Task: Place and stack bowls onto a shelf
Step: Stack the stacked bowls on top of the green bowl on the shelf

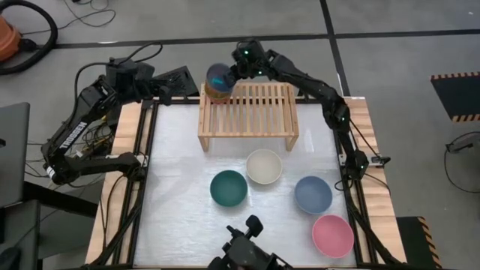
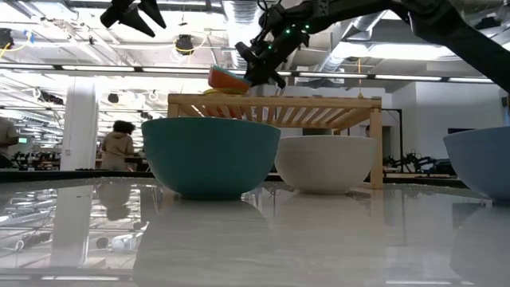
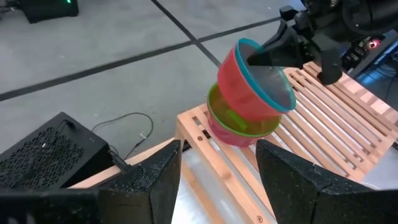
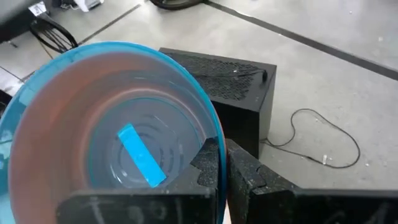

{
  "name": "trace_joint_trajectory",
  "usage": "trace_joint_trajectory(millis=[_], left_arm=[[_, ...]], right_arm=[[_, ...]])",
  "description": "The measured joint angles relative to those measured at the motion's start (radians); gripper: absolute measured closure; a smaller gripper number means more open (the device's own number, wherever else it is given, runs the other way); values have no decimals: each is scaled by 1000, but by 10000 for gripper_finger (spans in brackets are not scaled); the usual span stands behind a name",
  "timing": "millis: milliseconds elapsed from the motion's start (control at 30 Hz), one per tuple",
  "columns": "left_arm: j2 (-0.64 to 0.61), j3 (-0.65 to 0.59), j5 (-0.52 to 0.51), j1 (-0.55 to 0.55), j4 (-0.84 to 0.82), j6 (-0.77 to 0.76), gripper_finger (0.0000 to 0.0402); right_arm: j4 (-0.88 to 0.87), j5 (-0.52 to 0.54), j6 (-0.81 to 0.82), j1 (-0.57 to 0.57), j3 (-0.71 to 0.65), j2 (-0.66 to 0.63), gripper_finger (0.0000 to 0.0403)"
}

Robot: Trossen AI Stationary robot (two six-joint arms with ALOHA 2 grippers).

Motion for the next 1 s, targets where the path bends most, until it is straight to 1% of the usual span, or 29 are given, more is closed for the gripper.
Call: trace_joint_trajectory(millis=[67, 267, 367, 533, 833, 900, 1000], left_arm=[[0, 0, -4, 0, 1, 0, 209], [0, 0, -9, 0, 2, 6, 209], [0, 0, -11, 0, 2, 7, 209], [0, 0, -11, 0, 2, 6, 209], [0, 0, -11, 0, 2, 5, 209], [0, 0, -11, 0, 2, 6, 209], [0, 0, -11, 0, 2, 6, 209]], right_arm=[[-11, -1, 0, -6, 0, 0, 371], [-31, -51, 0, -14, 0, 4, 368], [-32, -61, -7, -13, 0, 8, 357], [-9, -75, -23, -13, 0, 7, 315], [30, -87, 0, -27, 0, 5, 212], [63, -103, 3, -31, 0, -10, 201], [140, -103, 3, -30, 0, -53, 200]])
